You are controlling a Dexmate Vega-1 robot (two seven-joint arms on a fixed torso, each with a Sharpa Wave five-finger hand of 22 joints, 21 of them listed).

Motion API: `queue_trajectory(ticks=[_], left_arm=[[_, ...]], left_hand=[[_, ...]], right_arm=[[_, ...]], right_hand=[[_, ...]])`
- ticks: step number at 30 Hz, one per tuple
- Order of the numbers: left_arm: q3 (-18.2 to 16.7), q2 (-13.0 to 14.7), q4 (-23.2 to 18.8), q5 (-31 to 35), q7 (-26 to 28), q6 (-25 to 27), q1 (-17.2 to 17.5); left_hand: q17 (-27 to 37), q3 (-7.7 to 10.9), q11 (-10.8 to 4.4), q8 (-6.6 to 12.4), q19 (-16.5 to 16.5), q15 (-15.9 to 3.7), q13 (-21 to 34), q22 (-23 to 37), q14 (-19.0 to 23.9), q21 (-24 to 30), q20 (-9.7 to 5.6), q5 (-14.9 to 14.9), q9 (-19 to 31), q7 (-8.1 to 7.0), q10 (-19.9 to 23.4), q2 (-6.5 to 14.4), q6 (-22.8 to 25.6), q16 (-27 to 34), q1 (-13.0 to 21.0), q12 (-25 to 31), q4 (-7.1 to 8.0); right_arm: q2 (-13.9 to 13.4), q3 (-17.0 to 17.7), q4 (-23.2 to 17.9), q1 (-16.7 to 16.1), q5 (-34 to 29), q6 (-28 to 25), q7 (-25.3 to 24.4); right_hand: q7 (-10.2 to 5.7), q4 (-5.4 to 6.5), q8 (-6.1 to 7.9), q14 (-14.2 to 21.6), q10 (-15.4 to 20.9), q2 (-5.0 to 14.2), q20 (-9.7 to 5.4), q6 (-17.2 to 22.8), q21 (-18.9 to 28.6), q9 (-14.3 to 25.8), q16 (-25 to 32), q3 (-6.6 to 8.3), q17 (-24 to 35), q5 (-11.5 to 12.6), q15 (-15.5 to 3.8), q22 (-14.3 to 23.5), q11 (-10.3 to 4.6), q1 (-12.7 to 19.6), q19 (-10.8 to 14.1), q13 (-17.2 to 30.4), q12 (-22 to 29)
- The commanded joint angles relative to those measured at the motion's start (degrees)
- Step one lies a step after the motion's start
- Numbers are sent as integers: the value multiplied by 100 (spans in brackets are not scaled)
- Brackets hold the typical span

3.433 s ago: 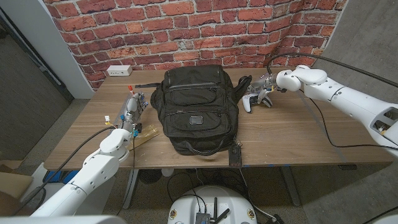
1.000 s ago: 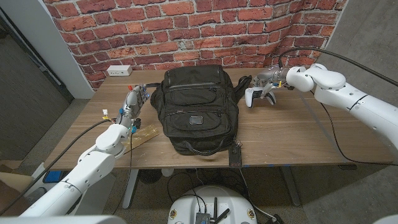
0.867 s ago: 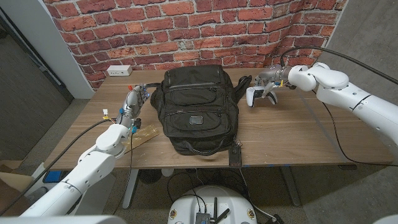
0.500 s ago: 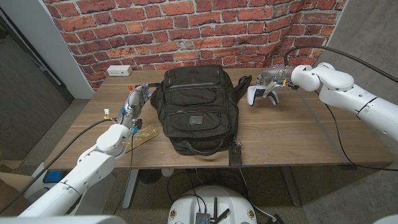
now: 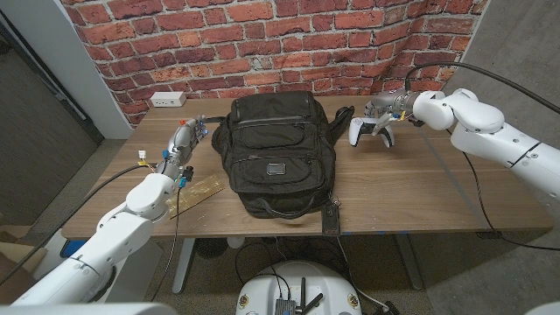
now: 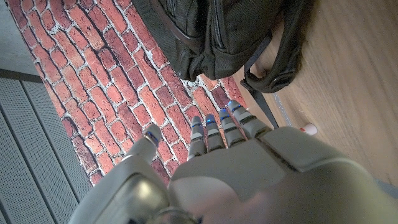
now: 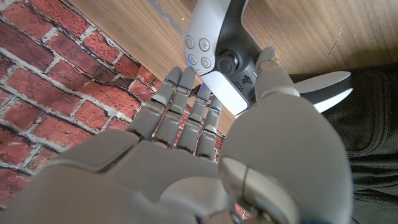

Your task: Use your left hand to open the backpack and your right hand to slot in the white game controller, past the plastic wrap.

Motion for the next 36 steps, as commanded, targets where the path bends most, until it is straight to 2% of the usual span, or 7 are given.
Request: queue_trajectory(ticks=[1, 4, 7, 14, 24, 29, 36], left_arm=[[-251, 41, -258, 409, 201, -318, 493], [-347, 19, -336, 540, 258, -438, 655], [-457, 14, -450, 709, 337, -506, 829], [-765, 7, -682, 1063, 372, -678, 1222], [-1288, 0, -941, 1318, 107, -715, 1724], [-1490, 24, -1008, 1493, -95, -696, 1840], [-1715, 82, -1137, 1811, -377, -611, 1953]], left_hand=[[1, 38, -28, 46, 132, -149, 12, 2, 171, 21, -197, -34, 29, -84, 181, 16, 226, 31, 141, 43, -220], [0, 47, -94, 49, 186, -204, 12, 2, 256, 20, -216, -48, 29, -137, 277, -14, 338, 35, 206, 50, -349], [0, 54, -163, 69, 275, -273, 12, 4, 378, 19, -244, -68, 31, -157, 388, -58, 576, 34, 313, 41, -556], [0, 64, -318, 84, 457, -450, 10, 0, 625, 19, -290, -97, 31, -367, 688, -127, 989, 39, 560, 57, -847], [4, 73, -373, 83, 562, -563, 8, -5, 750, 4, -333, -111, 30, -449, 825, -197, 1241, 30, 782, 39, -922], [5, 90, -414, 90, 594, -641, 6, -8, 818, -12, -342, -114, 30, -508, 868, -247, 1370, 31, 954, 18, -956], [5, 96, -459, 95, 657, -712, 6, -11, 905, -26, -380, -116, 30, -551, 974, -423, 1509, 26, 1285, 4, -989]], right_arm=[[-239, 272, -513, -377, 166, -445, 16], [-291, 327, -606, -457, 213, -533, 9], [-333, 400, -699, -559, 282, -650, -30], [-408, 470, -855, -692, 315, -840, -101], [-346, 426, -935, -708, 260, -1036, -180], [-309, 436, -996, -741, 282, -1182, -205], [-325, 438, -1121, -822, 277, -1423, -214]], right_hand=[[-264, 32, 26, 68, 734, 468, -631, 332, 43, 33, 7, 49, 10, 54, -981, 33, -701, 131, 47, 29, 15], [-267, 29, 28, 74, 742, 470, -631, 345, 43, 33, 2, 49, 7, 56, -981, 34, -696, 133, 50, 32, 14], [-261, 28, 24, 81, 748, 472, -633, 344, 44, 32, -5, 48, 4, 57, -979, 34, -692, 132, 53, 35, 13], [-254, 28, 18, 113, 767, 475, -633, 356, 47, 30, -6, 38, 6, 58, -972, 36, -691, 125, 69, 39, 8], [-257, 31, 7, 146, 795, 489, -632, 368, 47, 28, -29, 33, -3, 62, -974, 40, -690, 114, 77, 44, -2], [-249, 29, 3, 154, 800, 488, -630, 376, 47, 27, -40, 27, -6, 62, -972, 41, -683, 108, 79, 46, -10], [-243, 17, -6, 173, 815, 497, -631, 376, 48, 26, -44, 26, -3, 66, -986, 43, -690, 125, 88, 52, -14]])
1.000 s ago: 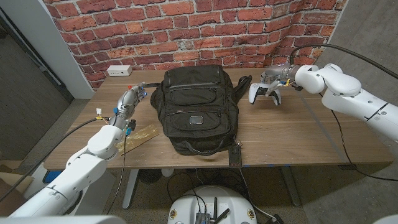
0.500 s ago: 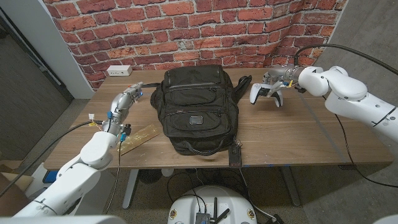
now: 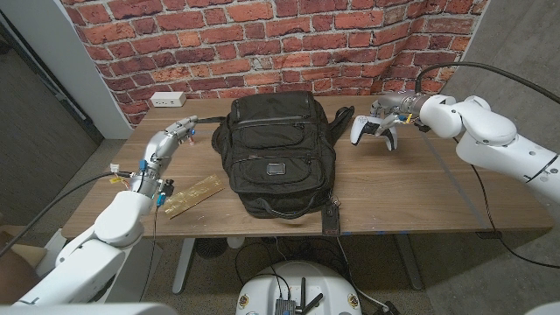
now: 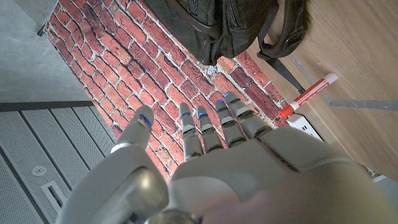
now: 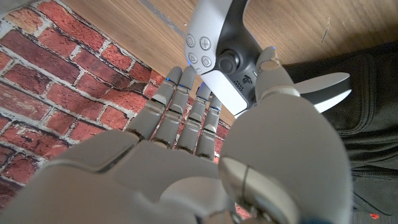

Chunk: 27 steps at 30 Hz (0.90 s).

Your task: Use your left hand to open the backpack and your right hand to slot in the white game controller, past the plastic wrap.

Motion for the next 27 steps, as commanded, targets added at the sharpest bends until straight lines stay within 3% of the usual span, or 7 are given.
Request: queue_trajectory(ticks=[1, 14, 27], left_arm=[[-479, 85, -268, 542, -439, 88, 341], [-951, 156, -676, 1524, -863, 281, 538], [-1042, 133, -823, 3318, -893, 145, 512]], left_hand=[[4, 14, -29, 47, 67, -700, 6, 16, 85, 4, -379, -4, 30, -25, 132, -75, 108, 27, 229, 1, -24], [4, 11, -108, 1, 196, -808, 5, 19, 150, 0, -423, 11, 31, -216, 259, -328, 179, 4, 846, -32, -13], [4, -53, -160, -7, 358, -867, 5, 25, 230, 30, -477, 1, 34, -241, 353, -469, 276, 12, 1183, -39, 30]], right_arm=[[7, 17, -209, -136, 2, -395, -56], [12, -4, -348, -280, -2, -773, -195], [-40, -13, -549, -441, -34, -1163, -314]], right_hand=[[-274, 11, 33, 48, 772, 496, -624, 346, 50, 25, -22, 31, 26, 65, -976, 18, -697, 122, 40, 53, 48], [-266, 7, 21, 85, 801, 509, -619, 359, 57, 24, -29, 21, 30, 68, -975, 21, -687, 126, 63, 64, 41], [-243, 5, 17, 115, 826, 519, -621, 390, 61, 23, -39, 11, 34, 72, -967, 24, -688, 131, 77, 73, 31]])
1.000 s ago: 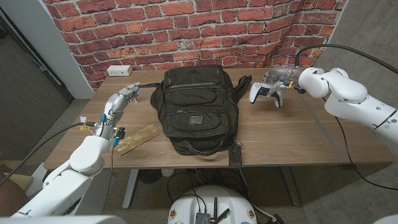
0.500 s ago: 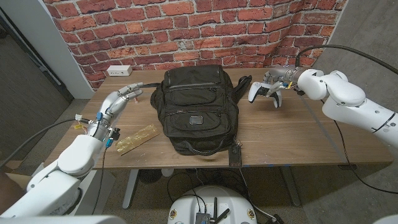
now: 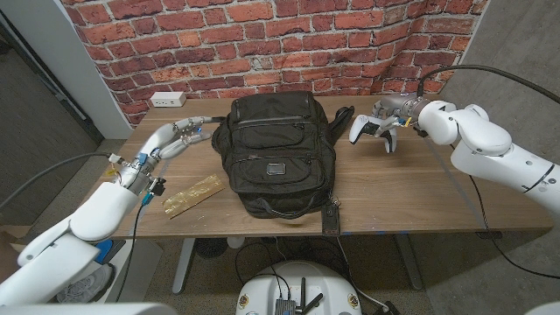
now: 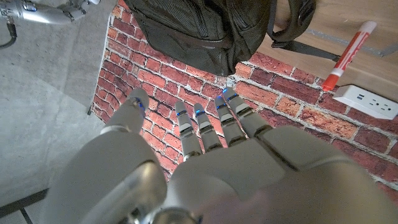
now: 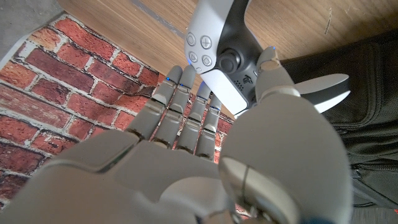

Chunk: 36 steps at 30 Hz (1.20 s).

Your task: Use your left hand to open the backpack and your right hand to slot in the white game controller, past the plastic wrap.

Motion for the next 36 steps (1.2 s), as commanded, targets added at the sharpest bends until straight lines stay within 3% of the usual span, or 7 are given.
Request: queue_trajectory(ticks=[1, 14, 22, 36], left_arm=[[-151, -13, -119, 1439, -97, -176, 9], [-489, -150, -147, 2825, -44, -765, 153], [-586, -228, -60, 3463, 86, -1189, 143], [-739, -399, -87, 4147, 181, -1646, 253]], left_hand=[[4, -49, -11, -11, 85, -882, 5, 10, 75, 30, -471, -2, 35, 2, 74, -34, 79, 10, 88, -12, 21], [7, -206, -129, -7, 207, -952, 4, 16, 128, 40, -583, -26, 44, -74, 220, -165, 225, 7, 226, -4, 54], [9, -303, -166, 25, 270, -974, 3, 18, 151, 42, -655, -30, 52, 13, 275, -242, 377, 2, 307, -16, 63], [12, -375, -214, 0, 305, -987, 3, 20, 176, 37, -723, -28, 55, -61, 318, -287, 373, 0, 388, -27, 69]], right_arm=[[-44, -32, -165, -131, -30, -338, -91], [79, -173, -185, -131, -110, -575, -229], [284, -339, -44, 0, -214, -625, -350], [368, -422, 16, 76, -225, -719, -372]], right_hand=[[-286, 15, 10, 62, 786, 522, -619, 349, 26, 23, 6, 48, 34, 72, -957, 25, -728, 134, 57, 75, 13], [-283, 22, -10, 79, 806, 542, -720, 349, 19, 21, -29, 45, 25, 78, -956, 27, -726, 124, 47, 83, -3], [-288, 12, -14, 100, 827, 551, -726, 369, 22, 21, -33, 43, 32, 82, -966, 28, -730, 139, 57, 90, -8], [-295, 1, -20, 134, 855, 560, -731, 405, 29, 20, -41, 32, 42, 86, -964, 30, -724, 159, 79, 102, -20]])
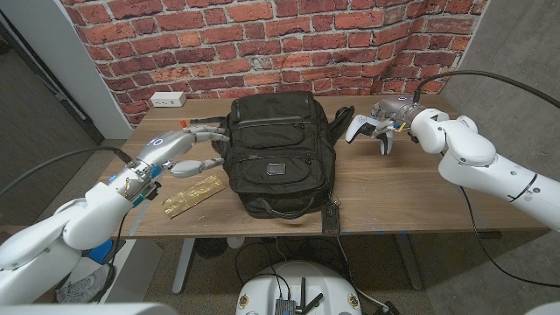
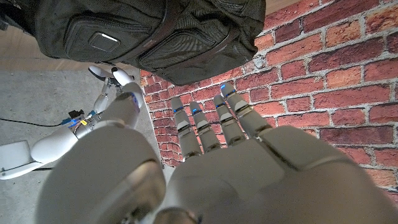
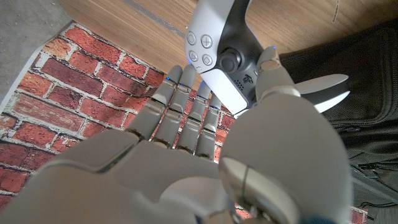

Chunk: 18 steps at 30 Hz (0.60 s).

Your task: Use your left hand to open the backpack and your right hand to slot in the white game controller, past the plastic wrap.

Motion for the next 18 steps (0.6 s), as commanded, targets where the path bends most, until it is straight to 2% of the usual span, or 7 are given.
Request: queue_trajectory(ticks=[1, 9, 18], left_arm=[[-142, -182, -28, 748, 112, -387, 110], [-20, -237, 20, 1277, 429, -479, 120], [51, -73, 81, 1574, 648, -541, 197]], left_hand=[[11, -55, -11, -1, 45, -981, 3, 21, 67, 37, -731, -28, 26, -59, 53, -48, -5, 0, 89, -8, 15], [12, -96, -27, -35, 42, -994, 3, 21, 71, 24, -751, -12, 27, -103, 61, -79, -71, -7, 197, -23, 1], [12, -119, -30, -34, 52, -997, 4, 21, 74, 19, -778, 4, 26, -123, 78, -101, -75, -10, 311, -28, -13]], right_arm=[[72, -70, 49, 56, -7, -89, -62], [99, -37, 90, 45, 127, -146, -143], [197, -150, 212, 168, 138, -218, -173]], right_hand=[[-322, -8, -2, 42, 783, 561, -734, 379, 32, 20, -17, 40, 18, 87, -958, 31, -716, 161, 60, 103, 46], [-318, -12, -5, 65, 808, 571, -739, 405, 37, 19, -24, 37, 24, 90, -959, 32, -698, 176, 74, 106, 38], [-317, -11, -13, 79, 811, 580, -740, 418, 38, 19, -39, 34, 25, 93, -954, 33, -703, 183, 77, 111, 23]])
